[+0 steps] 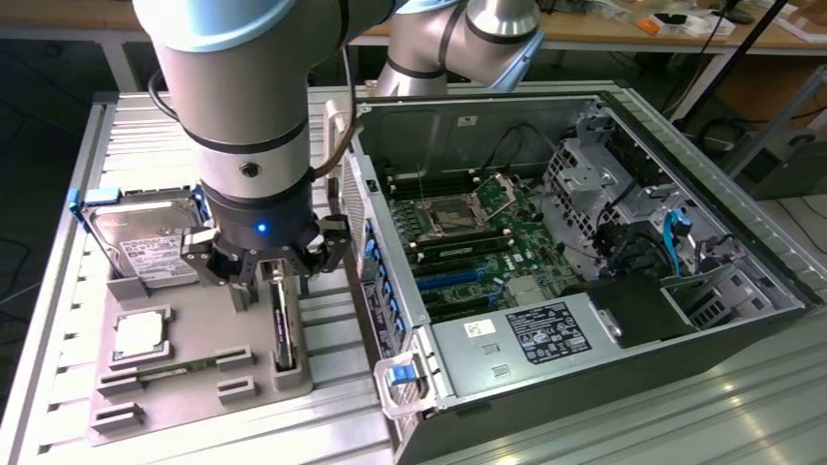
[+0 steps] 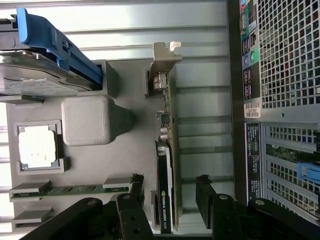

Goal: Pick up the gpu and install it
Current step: 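Pick up the gpu and move the gpu toward the slot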

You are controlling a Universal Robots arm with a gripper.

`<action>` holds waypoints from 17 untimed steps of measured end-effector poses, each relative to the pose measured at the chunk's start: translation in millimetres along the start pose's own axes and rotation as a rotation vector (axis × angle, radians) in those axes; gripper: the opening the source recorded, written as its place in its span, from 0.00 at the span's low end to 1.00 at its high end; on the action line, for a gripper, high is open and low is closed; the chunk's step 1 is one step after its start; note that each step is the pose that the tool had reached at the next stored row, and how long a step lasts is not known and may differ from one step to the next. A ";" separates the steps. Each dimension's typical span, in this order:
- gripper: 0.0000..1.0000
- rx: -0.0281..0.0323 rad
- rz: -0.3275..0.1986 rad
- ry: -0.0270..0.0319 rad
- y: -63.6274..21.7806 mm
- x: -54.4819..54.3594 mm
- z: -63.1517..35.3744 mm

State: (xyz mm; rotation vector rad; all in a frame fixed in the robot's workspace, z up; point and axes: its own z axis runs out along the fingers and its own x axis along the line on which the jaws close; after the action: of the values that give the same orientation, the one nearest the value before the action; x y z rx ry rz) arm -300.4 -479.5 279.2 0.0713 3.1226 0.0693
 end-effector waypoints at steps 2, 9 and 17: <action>0.54 0.0000 0.000 0.0000 -0.1 0.0 2.0; 0.54 0.0001 0.000 0.0040 -0.4 0.1 8.2; 0.54 0.0005 0.001 0.0129 -0.6 0.2 13.6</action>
State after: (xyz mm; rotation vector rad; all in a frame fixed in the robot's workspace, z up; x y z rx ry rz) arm -300.4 -479.5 265.6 0.0720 3.1355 0.0692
